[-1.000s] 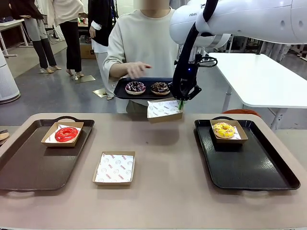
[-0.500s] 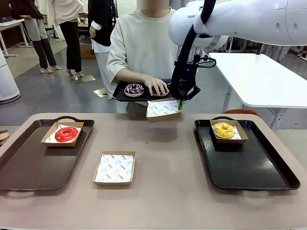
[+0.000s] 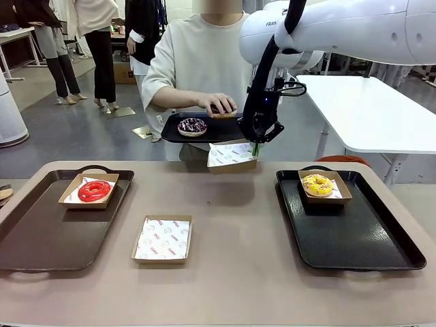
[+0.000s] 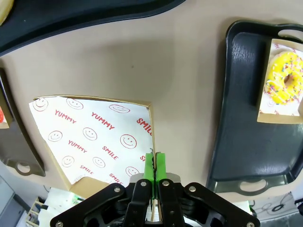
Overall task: Individually package the donuts and arrange them on the tray.
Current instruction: Place the picked Paper togo box on the Handle tray while simultaneously picking up another Paper togo box from the table with the other hand.
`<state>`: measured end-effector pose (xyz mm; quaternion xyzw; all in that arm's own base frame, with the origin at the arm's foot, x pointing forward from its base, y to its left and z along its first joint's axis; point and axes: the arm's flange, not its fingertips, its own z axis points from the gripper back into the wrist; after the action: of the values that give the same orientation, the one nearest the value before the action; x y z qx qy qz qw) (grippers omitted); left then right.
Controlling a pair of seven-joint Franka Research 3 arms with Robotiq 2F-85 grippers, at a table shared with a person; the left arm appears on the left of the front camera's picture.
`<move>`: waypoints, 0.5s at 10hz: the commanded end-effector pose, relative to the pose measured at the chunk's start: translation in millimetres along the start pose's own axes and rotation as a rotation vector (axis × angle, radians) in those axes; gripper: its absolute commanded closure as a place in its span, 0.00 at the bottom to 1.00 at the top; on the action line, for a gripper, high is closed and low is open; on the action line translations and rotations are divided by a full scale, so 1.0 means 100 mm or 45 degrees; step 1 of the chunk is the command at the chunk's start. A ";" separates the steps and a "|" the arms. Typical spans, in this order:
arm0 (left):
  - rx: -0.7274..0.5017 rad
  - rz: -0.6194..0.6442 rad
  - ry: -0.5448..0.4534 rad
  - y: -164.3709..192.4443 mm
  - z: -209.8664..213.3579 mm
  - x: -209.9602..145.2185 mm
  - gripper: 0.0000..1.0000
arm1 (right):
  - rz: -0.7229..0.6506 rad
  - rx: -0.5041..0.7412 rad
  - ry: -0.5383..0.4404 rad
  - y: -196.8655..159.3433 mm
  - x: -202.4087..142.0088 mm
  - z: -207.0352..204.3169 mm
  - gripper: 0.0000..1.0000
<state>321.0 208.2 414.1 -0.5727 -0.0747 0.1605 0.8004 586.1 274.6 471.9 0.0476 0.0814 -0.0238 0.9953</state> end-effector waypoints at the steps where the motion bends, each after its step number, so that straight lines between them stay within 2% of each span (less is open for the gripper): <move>1: -0.006 -0.002 -0.004 0.00 0.01 -0.01 0.00 | 0.006 0.000 0.000 -0.03 -0.02 0.01 1.00; 5: -0.006 -0.002 -0.004 0.00 0.01 -0.01 0.00 | 0.006 0.000 0.000 -0.03 -0.02 0.01 1.00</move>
<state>321.1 208.1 414.1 -0.5726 -0.0745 0.1604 0.8005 586.1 274.6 471.9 0.0476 0.0814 -0.0238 0.9953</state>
